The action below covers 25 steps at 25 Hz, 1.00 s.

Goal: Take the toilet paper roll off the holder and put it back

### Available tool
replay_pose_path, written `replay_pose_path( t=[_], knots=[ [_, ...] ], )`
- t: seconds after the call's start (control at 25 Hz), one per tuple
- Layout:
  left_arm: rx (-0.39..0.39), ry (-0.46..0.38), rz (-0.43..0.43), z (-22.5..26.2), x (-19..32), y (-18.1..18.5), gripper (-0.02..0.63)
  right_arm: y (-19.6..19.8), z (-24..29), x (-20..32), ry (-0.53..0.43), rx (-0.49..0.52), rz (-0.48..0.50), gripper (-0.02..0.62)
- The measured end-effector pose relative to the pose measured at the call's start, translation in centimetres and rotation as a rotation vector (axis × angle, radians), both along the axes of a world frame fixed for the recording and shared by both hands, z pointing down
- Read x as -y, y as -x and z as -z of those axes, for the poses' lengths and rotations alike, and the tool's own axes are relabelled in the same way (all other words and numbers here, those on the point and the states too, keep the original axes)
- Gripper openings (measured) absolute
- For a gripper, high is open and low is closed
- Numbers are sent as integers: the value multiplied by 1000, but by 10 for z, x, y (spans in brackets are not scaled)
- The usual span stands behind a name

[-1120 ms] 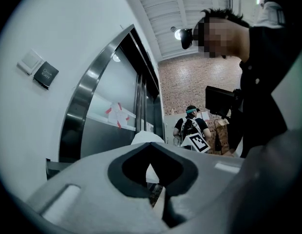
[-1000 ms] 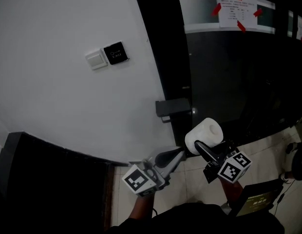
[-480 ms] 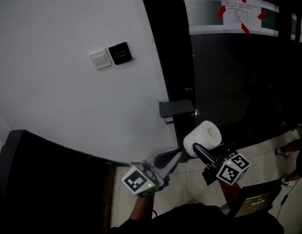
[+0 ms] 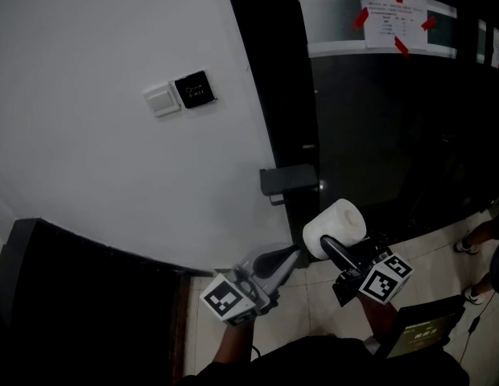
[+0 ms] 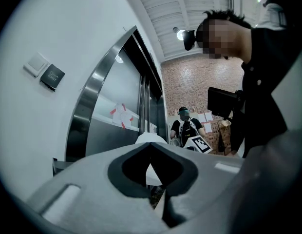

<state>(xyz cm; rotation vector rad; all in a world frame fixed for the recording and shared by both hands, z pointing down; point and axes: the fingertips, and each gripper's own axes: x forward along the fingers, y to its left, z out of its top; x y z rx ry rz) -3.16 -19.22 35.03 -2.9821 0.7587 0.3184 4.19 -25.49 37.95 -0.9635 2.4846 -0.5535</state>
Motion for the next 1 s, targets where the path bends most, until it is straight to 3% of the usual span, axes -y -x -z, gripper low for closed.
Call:
replay_pose_path(
  t=[0.08,0.24,0.32,0.68,1.0],
  knots=[
    [3,3,-1,-1,0,0,-5,-10,-5,4,61,165,28,426],
    [12,16,4,-5,2,3,-5,-41,-42,21,300,658,51,426],
    [16,25,5,-8,3,4,-4,-52,-62,27,373,766,14,426],
    [33,46,2,-14,12,3,-5,-60,-78,42,406,757,-38,426],
    [49,67,17,-23,16,11,-5,-69,-111,96,473,754,-116,426]
  ],
)
